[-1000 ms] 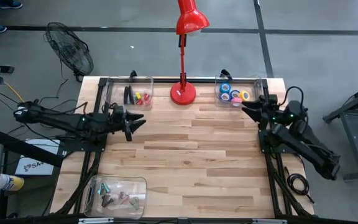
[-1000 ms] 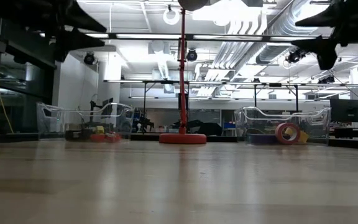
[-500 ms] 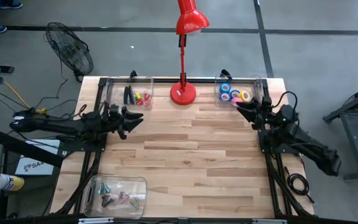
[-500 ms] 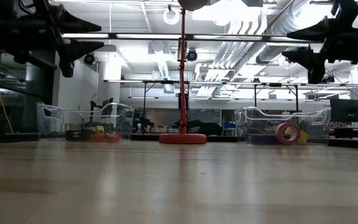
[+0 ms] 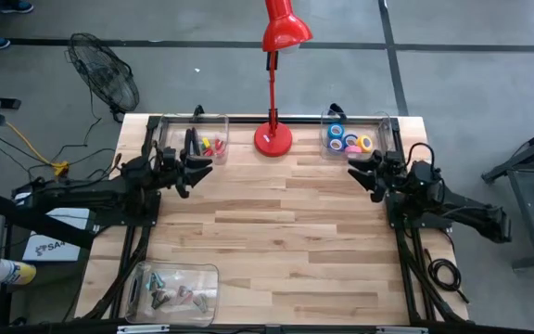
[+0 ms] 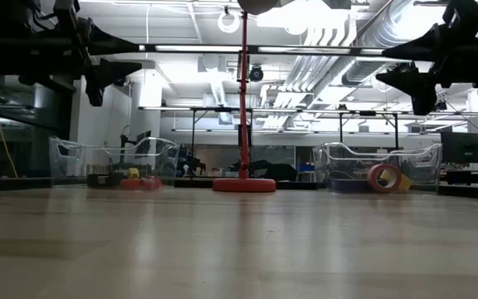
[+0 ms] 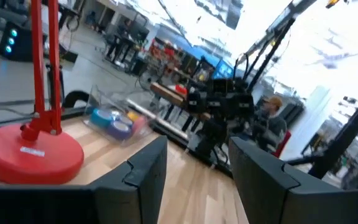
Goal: Pick and place Stapler, Stapler remover, tape
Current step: Return to Home Position
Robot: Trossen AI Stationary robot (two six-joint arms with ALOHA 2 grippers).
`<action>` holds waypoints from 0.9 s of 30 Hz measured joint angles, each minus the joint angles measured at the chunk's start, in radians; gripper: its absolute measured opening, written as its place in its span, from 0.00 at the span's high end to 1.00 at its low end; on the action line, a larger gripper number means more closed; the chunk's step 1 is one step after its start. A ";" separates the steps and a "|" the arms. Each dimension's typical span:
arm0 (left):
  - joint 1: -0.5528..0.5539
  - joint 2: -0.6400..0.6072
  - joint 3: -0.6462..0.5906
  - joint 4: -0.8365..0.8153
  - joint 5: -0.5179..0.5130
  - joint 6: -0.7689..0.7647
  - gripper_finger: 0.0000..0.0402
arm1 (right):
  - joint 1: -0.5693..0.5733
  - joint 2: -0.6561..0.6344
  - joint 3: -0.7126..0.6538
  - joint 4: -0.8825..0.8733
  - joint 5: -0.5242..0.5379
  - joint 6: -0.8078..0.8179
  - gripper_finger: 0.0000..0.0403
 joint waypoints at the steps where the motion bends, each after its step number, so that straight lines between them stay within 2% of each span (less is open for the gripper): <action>1: 0.011 0.000 0.000 -0.010 0.013 0.000 0.58 | 0.008 0.000 0.000 -0.009 0.006 0.001 0.46; 5: 0.031 0.001 -0.001 -0.047 0.014 0.005 0.58 | 0.038 -0.001 -0.008 -0.057 0.022 0.017 0.46; 8: 0.028 0.000 -0.001 -0.074 0.008 0.008 0.58 | 0.064 -0.002 -0.040 0.022 0.054 0.016 0.46; 12: 0.028 0.000 -0.001 -0.109 0.008 0.006 0.58 | 0.098 0.000 -0.045 0.026 0.112 -0.004 0.46; 17: 0.028 0.000 -0.001 -0.108 0.014 0.005 0.58 | 0.121 0.000 -0.045 0.021 0.114 -0.017 0.46; 20: 0.028 -0.001 -0.001 -0.088 0.053 0.003 0.58 | 0.127 0.000 -0.045 0.022 0.118 -0.018 0.46; 23: 0.028 -0.027 -0.001 -0.087 0.095 0.001 0.58 | 0.127 0.000 -0.045 0.022 0.118 -0.011 0.46; 27: 0.028 -0.064 -0.026 -0.084 0.096 -0.001 0.58 | 0.127 0.000 -0.045 0.023 0.108 -0.007 0.46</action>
